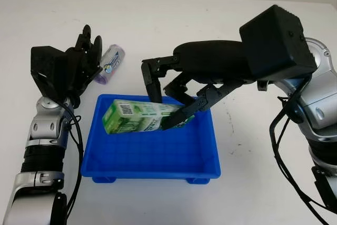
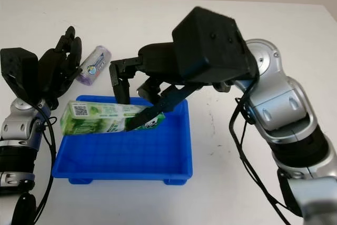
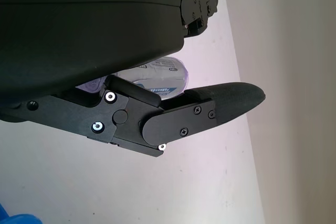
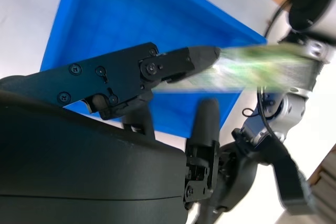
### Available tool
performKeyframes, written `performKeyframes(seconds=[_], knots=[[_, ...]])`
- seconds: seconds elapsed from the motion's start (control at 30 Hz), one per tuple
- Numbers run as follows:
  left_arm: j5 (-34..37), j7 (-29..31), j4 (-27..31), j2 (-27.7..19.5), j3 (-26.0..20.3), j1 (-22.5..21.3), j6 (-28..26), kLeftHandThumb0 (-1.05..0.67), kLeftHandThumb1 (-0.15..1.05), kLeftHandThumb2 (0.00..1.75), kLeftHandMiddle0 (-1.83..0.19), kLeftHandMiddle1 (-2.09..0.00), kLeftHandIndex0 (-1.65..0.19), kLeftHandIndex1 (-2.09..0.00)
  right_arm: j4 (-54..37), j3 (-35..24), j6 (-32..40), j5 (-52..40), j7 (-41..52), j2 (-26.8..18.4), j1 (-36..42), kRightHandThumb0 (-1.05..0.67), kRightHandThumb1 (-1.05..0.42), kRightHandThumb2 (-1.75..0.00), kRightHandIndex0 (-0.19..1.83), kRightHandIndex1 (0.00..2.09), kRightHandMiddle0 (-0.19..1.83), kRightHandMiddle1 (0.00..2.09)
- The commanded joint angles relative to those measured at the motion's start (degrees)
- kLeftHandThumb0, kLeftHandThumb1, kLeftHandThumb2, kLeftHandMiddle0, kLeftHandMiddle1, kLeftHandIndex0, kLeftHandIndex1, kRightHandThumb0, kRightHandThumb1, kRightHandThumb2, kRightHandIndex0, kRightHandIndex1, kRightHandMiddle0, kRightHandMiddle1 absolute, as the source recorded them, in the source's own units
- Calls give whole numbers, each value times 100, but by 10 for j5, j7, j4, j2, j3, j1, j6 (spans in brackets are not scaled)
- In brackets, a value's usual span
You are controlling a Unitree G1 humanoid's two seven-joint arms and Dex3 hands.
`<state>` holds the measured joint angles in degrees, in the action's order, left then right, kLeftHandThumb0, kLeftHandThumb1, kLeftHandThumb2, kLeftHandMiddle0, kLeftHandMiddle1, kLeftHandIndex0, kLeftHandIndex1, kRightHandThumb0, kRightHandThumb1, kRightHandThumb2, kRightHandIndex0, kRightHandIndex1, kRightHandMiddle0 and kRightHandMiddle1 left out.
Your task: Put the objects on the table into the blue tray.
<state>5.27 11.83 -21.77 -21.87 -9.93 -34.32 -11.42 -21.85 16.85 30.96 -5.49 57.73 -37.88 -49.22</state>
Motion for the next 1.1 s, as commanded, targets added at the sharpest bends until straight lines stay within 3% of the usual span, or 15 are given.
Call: performKeyframes(seconds=[0.0, 0.07, 0.13, 0.47, 0.53, 0.77, 0.9, 1.07], knots=[[-2, -1, 11, -1, 0, 7, 3, -77, 105, 69, 19, 0, 19, 0, 11, 0, -53, 5, 7, -7, 15, -56, -105, -18, -12, 81, -10, 63], [-2, -1, 11, -1, 0, 8, 2, -77, 105, 69, 19, 0, 19, 0, 25, -3, -112, 14, 6, -6, 26, -55, -105, -17, -11, 46, -6, 32], [1, 0, 12, 0, -1, 9, 0, -77, 105, 69, 19, 0, 19, 0, 41, -8, -170, 28, -7, 0, 38, -51, -105, -17, -13, 29, -7, 18], [2, 5, 8, -2, -1, 9, 2, -76, 105, 70, 19, 0, 19, 0, 100, -26, -268, 36, -23, 15, 38, -51, -105, -26, -19, 3, -18, 3], [0, 5, 7, -4, 0, 8, 2, -77, 105, 70, 19, 0, 19, 0, 122, -38, -291, 30, -25, 20, 25, -51, -105, -25, -19, 1, -19, 1], [-1, 8, 3, -8, -1, 4, 4, -77, 105, 70, 19, 0, 19, 0, 252, -96, -258, 26, -98, 54, -46, -67, -105, -42, -19, 0, -19, 0], [2, 8, 1, -10, -4, 2, 4, -78, 105, 69, 19, 0, 19, 0, 400, -99, -328, 85, -175, 63, -95, -71, -105, -65, -19, 0, -19, 0], [5, 10, 5, -11, -7, 4, 4, -78, 105, 68, 19, 0, 19, 0, 555, -118, -339, 86, -219, 87, -131, -75, -105, -65, -19, 0, -19, 0]])
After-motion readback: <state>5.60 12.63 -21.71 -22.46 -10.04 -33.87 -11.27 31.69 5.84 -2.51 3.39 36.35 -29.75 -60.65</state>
